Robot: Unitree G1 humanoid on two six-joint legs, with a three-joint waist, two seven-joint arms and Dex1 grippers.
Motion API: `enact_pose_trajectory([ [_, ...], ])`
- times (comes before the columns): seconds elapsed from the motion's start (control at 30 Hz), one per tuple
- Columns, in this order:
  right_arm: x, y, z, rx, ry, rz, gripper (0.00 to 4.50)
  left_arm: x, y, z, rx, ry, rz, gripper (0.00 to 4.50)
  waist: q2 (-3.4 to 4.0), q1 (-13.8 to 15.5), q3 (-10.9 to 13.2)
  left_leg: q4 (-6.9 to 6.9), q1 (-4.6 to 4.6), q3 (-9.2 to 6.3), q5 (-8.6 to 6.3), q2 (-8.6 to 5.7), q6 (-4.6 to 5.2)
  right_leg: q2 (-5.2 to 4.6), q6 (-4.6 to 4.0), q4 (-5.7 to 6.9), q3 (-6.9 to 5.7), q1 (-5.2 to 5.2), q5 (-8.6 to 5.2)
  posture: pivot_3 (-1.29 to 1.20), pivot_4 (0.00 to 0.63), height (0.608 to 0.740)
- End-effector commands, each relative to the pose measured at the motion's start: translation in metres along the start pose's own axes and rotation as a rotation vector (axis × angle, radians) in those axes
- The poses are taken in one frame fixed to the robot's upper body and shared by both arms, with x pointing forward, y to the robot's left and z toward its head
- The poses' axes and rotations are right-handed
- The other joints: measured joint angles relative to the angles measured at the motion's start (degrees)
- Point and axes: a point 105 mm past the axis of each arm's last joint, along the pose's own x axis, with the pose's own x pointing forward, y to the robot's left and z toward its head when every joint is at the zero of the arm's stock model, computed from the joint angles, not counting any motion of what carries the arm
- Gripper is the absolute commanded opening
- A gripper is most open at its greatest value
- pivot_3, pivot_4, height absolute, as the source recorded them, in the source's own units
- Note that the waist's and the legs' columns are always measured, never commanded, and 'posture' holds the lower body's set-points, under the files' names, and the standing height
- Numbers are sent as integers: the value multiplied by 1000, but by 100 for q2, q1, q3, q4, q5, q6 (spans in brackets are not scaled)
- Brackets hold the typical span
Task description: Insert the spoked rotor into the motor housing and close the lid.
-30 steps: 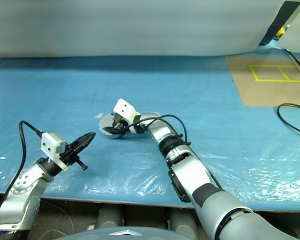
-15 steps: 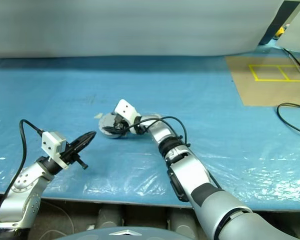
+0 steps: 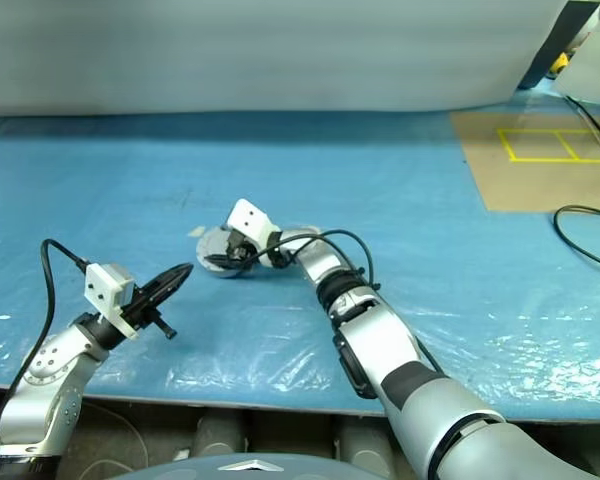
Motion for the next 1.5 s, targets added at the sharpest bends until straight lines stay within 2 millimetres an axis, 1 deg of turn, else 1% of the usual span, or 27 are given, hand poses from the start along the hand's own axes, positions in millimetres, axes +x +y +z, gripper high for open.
enact_pose_trajectory([
  [0.03,2,3,-4,-38,30,14,3168,0,-1,5,15,-23,-5,0,0,0,0,-1,0,0,0,0,0,0,-1,0,0,-1,0,0,150,740],
  [0.17,5,4,-6,-39,30,-17,3168,-1,-2,4,13,-21,1,0,1,-1,0,-7,1,2,-1,0,0,0,-2,-1,-1,-4,-1,0,150,740],
  [0.3,8,6,-2,-29,18,-9,3168,-6,4,3,20,-12,21,0,3,-1,2,-9,4,2,-2,1,3,1,-2,0,-1,-3,-1,0,150,740],
  [0.47,5,4,-2,-38,20,5,3168,-16,11,2,29,-9,75,0,4,-2,2,-9,3,3,-3,1,5,1,-2,0,-1,-3,-2,0,150,740],
  [0.57,1,2,1,-47,17,22,3168,-19,9,2,29,-15,95,0,4,-1,2,-10,2,4,-4,1,6,1,-2,-3,-1,-4,-2,0,150,740],
  [0.77,-2,-1,3,-31,36,59,3168,-18,6,5,30,-32,114,0,4,8,3,-17,-7,6,-4,1,6,0,-2,-16,-2,-6,-2,0,150,740],
  [0.97,-2,-7,7,-24,41,26,3168,-14,5,12,34,-43,112,0,5,5,3,-21,-7,7,-4,2,6,0,-3,-16,-3,-9,-2,0,150,740],
  [1.13,-1,-8,10,-37,47,28,3168,-12,0,11,18,-40,90,0,6,5,4,-20,-5,8,-4,4,6,1,-3,-13,-3,-10,-2,0,150,740],
  [1.23,-1,-10,12,-40,47,23,3168,-10,1,11,18,-40,83,0,6,5,4,-20,-5,8,-4,4,6,1,-3,-12,-3,-10,-2,0,150,740],
  [1.4,0,-8,12,-42,52,25,3168,-7,2,13,21,-42,67,0,7,5,4,-20,-5,8,-3,5,5,1,-3,-10,-3,-12,-2,0,150,740],
  [1.5,1,-6,5,-39,74,22,3168,-7,2,11,20,-39,59,0,7,4,4,-20,-5,9,-3,4,5,1,-3,-10,-3,-12,-2,0,150,740],
])
